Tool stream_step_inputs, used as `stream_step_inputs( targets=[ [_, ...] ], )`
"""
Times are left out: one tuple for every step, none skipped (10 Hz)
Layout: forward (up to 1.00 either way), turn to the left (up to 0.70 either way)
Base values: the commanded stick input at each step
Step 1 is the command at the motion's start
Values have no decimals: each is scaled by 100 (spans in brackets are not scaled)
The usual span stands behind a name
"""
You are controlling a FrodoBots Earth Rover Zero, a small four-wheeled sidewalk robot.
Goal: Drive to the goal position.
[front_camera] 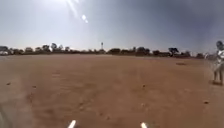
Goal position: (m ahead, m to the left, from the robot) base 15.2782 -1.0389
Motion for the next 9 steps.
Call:
stream_step_inputs(
  targets=[
    [70,0],
    [70,0],
    [70,0],
    [70,0],
    [70,0],
    [70,0],
    [70,0],
    [70,0],
    [70,0]
  ],
)
